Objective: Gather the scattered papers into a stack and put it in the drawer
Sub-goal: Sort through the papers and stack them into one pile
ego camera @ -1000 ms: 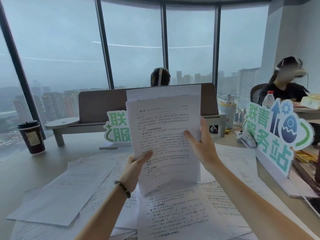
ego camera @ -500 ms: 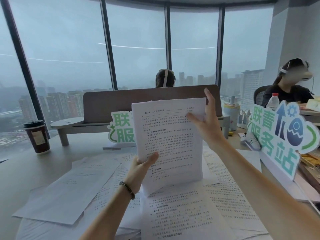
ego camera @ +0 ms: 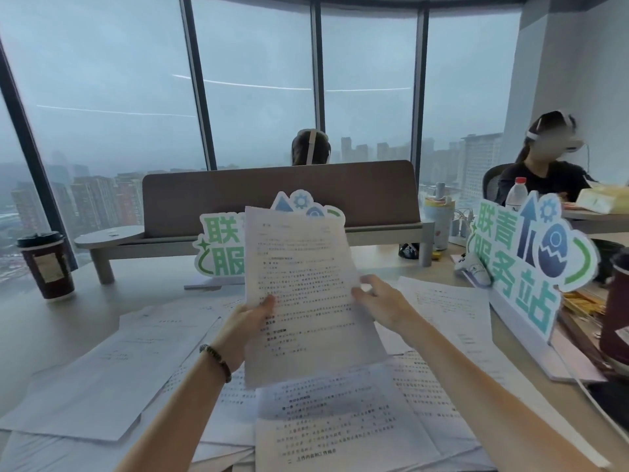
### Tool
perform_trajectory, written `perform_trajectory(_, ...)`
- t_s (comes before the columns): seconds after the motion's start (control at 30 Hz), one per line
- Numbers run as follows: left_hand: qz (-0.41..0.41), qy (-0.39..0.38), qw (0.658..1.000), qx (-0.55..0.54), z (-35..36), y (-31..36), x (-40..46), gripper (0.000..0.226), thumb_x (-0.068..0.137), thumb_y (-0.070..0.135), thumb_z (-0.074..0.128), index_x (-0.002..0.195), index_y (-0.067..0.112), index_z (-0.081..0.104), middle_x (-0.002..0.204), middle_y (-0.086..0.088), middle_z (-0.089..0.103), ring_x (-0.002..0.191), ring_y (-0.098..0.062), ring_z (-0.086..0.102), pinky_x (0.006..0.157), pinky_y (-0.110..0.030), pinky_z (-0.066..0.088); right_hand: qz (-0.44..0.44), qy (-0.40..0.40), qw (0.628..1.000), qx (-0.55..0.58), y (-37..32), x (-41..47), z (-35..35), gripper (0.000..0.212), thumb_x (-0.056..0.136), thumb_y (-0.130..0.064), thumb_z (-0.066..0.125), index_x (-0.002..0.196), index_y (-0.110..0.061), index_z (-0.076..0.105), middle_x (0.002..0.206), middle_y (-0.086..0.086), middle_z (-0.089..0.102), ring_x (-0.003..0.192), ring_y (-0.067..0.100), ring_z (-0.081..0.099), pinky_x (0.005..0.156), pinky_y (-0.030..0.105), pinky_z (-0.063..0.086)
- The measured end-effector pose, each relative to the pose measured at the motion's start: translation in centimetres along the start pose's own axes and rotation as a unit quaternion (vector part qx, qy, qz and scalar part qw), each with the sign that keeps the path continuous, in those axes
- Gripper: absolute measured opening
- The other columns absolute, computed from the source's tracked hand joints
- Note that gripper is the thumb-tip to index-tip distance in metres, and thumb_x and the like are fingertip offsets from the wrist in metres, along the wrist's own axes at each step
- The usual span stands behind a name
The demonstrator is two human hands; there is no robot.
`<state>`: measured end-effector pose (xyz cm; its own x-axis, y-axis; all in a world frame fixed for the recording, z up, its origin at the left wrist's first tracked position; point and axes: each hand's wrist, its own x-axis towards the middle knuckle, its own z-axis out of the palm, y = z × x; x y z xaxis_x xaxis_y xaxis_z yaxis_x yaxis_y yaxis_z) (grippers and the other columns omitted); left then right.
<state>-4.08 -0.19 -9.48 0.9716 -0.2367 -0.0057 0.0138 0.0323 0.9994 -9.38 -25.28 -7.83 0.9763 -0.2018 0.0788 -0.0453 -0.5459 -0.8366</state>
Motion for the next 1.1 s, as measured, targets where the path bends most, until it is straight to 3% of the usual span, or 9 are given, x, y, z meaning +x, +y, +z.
perform_trajectory(0.1, -0.043, 0.029, 0.998, 0.039, -1.1, -1.1, 1.0, 0.023, 0.100, 0.020, 0.052, 0.116, 0.008, 0.064, 0.109, -0.015, 0.071, 0.093, -0.033, 0.070, 0.078, -0.047, 0.058, 0.083, 0.025, 0.958, -0.273, 2.2, 0.2, 0.0, 0.061, 0.100, -0.059, 0.026, 0.146, -0.021, 0.037, 0.147, 0.015, 0.045, 0.132, 0.034, 0.044, 0.108, 0.048, 0.035)
perform_trajectory(0.2, -0.097, 0.056, 0.981, 0.159, -1.9, -2.0, 1.6, 0.030, 0.100, 0.025, 0.051, 0.118, 0.003, 0.062, 0.110, -0.019, 0.070, 0.096, -0.035, 0.069, 0.085, -0.048, 0.057, 0.129, -0.017, 0.917, -0.376, 4.3, 0.4, 0.0, 0.073, 0.094, -0.069, 0.022, 0.147, -0.022, 0.035, 0.148, 0.015, 0.043, 0.133, 0.037, 0.041, 0.107, 0.054, 0.030)
perform_trajectory(0.37, -0.110, 0.057, 0.964, 0.234, -1.8, -2.1, 1.8, 0.037, 0.099, 0.032, 0.050, 0.114, 0.001, 0.063, 0.104, -0.018, 0.072, 0.094, -0.034, 0.070, 0.089, -0.050, 0.056, 0.114, -0.035, 0.927, -0.355, 5.3, 0.8, 0.9, 0.074, 0.091, -0.070, 0.030, 0.150, -0.025, 0.028, 0.152, 0.014, 0.038, 0.137, 0.039, 0.035, 0.111, 0.055, 0.028)
perform_trajectory(0.63, -0.084, 0.048, 0.973, 0.208, -0.4, -2.3, 1.3, 0.033, 0.100, 0.030, 0.049, 0.109, 0.003, 0.065, 0.089, -0.010, 0.072, 0.082, -0.028, 0.070, 0.074, -0.037, 0.058, 0.097, -0.019, 0.942, -0.321, 4.6, 0.4, 0.6, 0.069, 0.085, -0.060, 0.055, 0.142, -0.022, 0.039, 0.139, 0.009, 0.053, 0.125, 0.033, 0.049, 0.102, 0.047, 0.043)
perform_trajectory(0.83, -0.071, 0.029, 0.978, 0.195, 0.1, -2.6, 1.1, 0.033, 0.100, 0.031, 0.050, 0.111, 0.005, 0.066, 0.101, -0.014, 0.073, 0.091, -0.031, 0.071, 0.082, -0.044, 0.059, 0.082, 0.033, 0.987, -0.131, 3.8, 0.6, 0.4, 0.089, 0.071, -0.028, 0.086, 0.146, -0.026, 0.039, 0.146, 0.002, 0.051, 0.131, 0.025, 0.049, 0.106, 0.040, 0.041)
perform_trajectory(0.97, -0.058, 0.042, 0.985, 0.157, 0.2, -2.6, 1.1, 0.029, 0.100, 0.028, 0.050, 0.111, 0.005, 0.065, 0.098, -0.012, 0.072, 0.088, -0.029, 0.070, 0.072, -0.036, 0.058, 0.086, 0.013, 0.991, -0.102, 3.8, 0.6, 0.7, 0.106, 0.067, -0.021, 0.090, 0.152, -0.027, 0.026, 0.153, 0.002, 0.041, 0.140, 0.027, 0.039, 0.109, 0.041, 0.036)
perform_trajectory(1.1, -0.042, 0.066, 0.990, 0.121, -0.7, -2.1, 1.3, 0.024, 0.100, 0.026, 0.051, 0.108, 0.007, 0.065, 0.093, -0.011, 0.072, 0.085, -0.029, 0.070, 0.071, -0.037, 0.057, 0.087, 0.041, 0.990, -0.103, 4.0, 0.5, 0.0, 0.090, 0.074, -0.018, 0.084, 0.150, -0.018, 0.034, 0.147, 0.007, 0.047, 0.133, 0.028, 0.045, 0.097, 0.034, 0.043)
